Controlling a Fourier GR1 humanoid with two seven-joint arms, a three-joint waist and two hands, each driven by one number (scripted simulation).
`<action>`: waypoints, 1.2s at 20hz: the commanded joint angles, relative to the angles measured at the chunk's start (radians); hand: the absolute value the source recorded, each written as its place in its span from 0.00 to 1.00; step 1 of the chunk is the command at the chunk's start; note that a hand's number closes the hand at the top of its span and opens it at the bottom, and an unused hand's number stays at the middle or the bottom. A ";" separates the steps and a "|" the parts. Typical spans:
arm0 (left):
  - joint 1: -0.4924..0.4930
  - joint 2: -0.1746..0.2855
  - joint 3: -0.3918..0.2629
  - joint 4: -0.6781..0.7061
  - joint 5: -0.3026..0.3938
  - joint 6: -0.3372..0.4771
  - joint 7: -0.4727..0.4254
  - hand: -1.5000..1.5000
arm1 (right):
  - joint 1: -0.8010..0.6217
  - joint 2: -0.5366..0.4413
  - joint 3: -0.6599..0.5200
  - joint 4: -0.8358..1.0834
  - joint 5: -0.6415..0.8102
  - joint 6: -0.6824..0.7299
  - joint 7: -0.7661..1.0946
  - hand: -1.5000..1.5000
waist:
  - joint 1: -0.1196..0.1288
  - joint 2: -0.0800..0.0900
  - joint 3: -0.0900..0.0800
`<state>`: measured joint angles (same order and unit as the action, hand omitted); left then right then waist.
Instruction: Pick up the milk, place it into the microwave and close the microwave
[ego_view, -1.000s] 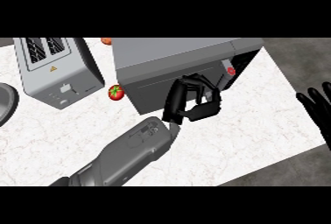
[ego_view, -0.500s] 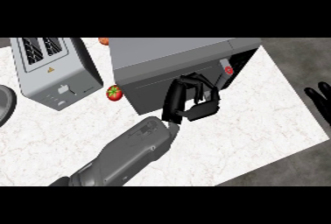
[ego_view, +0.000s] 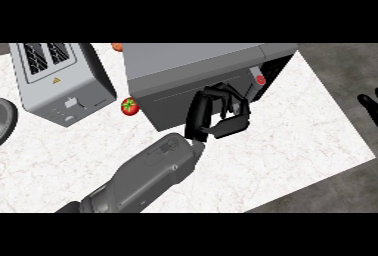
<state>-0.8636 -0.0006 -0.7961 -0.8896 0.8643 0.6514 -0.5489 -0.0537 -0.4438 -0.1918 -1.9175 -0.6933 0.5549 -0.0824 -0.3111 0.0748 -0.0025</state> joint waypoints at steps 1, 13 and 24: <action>-0.085 0.001 0.059 0.091 0.027 -0.008 -0.004 1.00 | -0.012 -0.021 -0.018 0.004 -0.024 -0.007 0.017 0.00 | -0.015 0.013 -0.001; -0.082 0.001 0.040 0.122 0.071 -0.017 -0.067 1.00 | -0.042 -0.064 -0.037 -0.004 -0.082 -0.018 0.058 0.00 | -0.010 0.019 -0.001; -0.093 0.001 0.032 0.137 0.118 -0.025 -0.107 1.00 | -0.058 -0.094 -0.040 -0.004 -0.157 0.008 0.081 0.00 | -0.006 0.018 0.002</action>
<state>-0.8820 -0.0008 -0.8295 -0.8559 0.9566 0.6407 -0.6741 -0.1046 -0.5293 -0.2365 -1.9199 -0.8225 0.5503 -0.0084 -0.3165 0.0796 0.0004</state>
